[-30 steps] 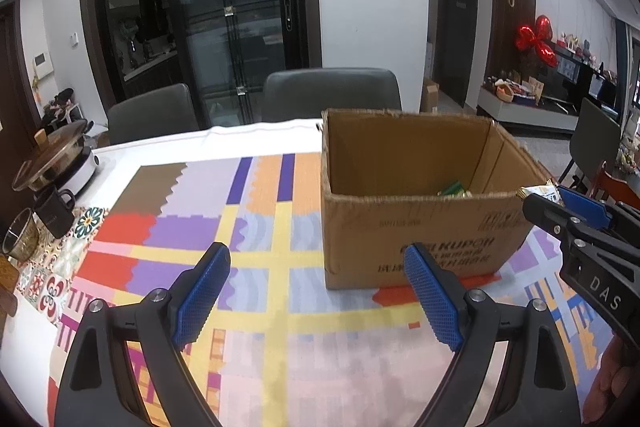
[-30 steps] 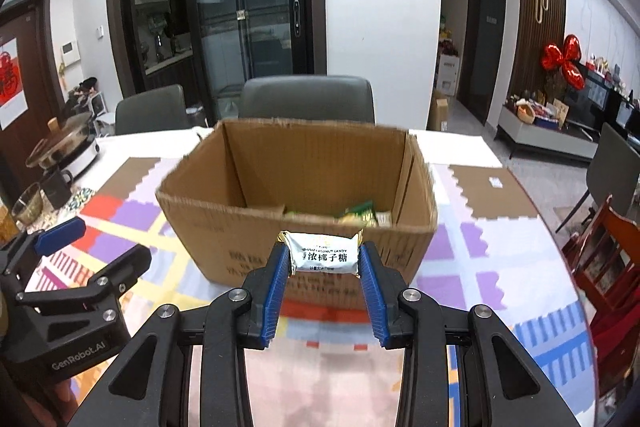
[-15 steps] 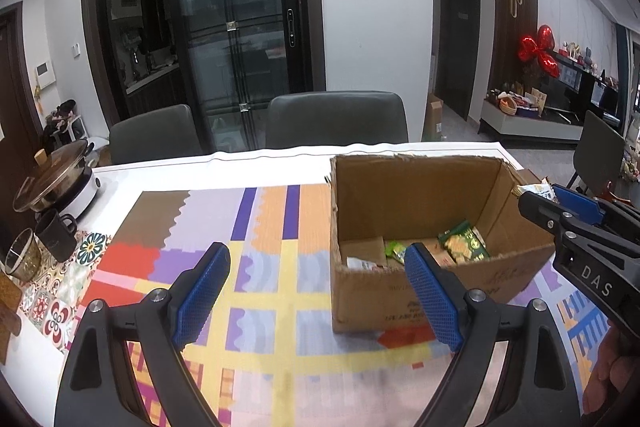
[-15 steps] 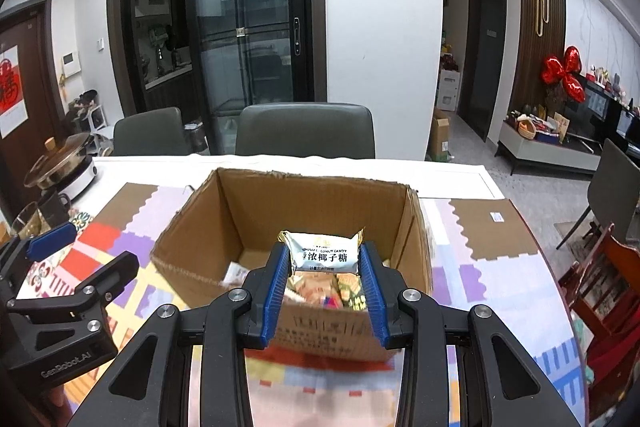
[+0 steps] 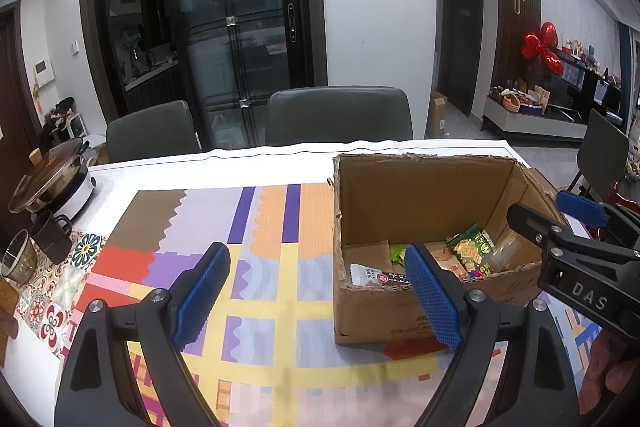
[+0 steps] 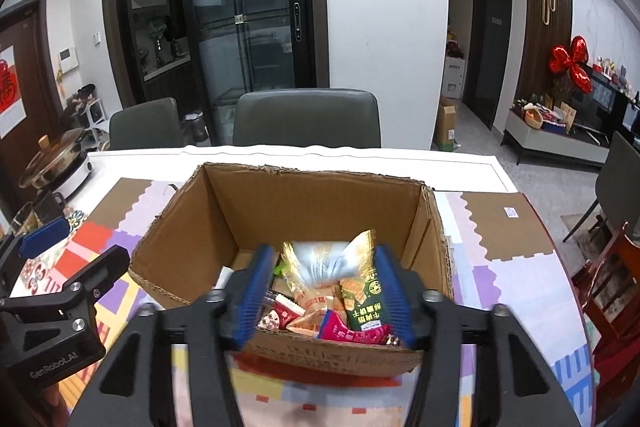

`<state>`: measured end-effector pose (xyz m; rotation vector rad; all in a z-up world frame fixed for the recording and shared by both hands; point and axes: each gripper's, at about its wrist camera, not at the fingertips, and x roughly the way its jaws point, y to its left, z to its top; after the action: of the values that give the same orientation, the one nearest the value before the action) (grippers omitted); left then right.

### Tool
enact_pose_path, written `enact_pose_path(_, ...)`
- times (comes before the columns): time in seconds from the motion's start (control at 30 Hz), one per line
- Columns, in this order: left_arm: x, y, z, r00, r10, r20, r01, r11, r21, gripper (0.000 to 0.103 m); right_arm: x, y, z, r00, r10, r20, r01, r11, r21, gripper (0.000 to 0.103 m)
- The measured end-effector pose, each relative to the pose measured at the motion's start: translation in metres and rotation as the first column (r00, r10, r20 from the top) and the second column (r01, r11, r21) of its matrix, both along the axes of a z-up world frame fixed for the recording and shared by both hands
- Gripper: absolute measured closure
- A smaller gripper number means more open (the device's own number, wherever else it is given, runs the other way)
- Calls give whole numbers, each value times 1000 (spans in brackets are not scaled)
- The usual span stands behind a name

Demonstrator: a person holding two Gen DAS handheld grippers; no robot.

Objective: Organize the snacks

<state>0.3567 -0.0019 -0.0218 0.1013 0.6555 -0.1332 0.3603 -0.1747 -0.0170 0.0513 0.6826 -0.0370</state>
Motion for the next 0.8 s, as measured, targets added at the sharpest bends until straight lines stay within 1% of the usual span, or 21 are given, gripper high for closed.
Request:
enact_pose_path(0.03,0,0,0,1000,0,1,0,1000,-1,13,-1,0,0,1000,-5,4,5,1000,-3,30)
enact_pose_path(0.07,-1,0,1,1000,0,1,0,1000,-2,13,-1,0,1,1000,-6,6,6,1000,-4,24)
enact_pose_path(0.1,-2,0,1,1000,-1,2,1,1000,-3,13,-2,0,2,1000,-7,8,7,1000,-8,22)
enact_pose_path(0.23,-4,-1,4,1000,-3,6,3,1000,-2,13,-3,0,3,1000,-8,7,8,1000,-9,21)
enact_pose_path(0.37,-7,-2,8,1000,0,8,0,1000,0,12,-9,0,6,1000,-21,13,21,1000,-15,14)
enact_pose_path(0.63,-12,-4,14,1000,2,-6,-2,1000,1,10,-15,-4,10,999,-31,-32,31,1000,2,13)
enact_pose_path(0.8,-21,-4,22,1000,3,7,-3,1000,0,9,-24,-3,19,999,-31,-19,31,1000,-1,13)
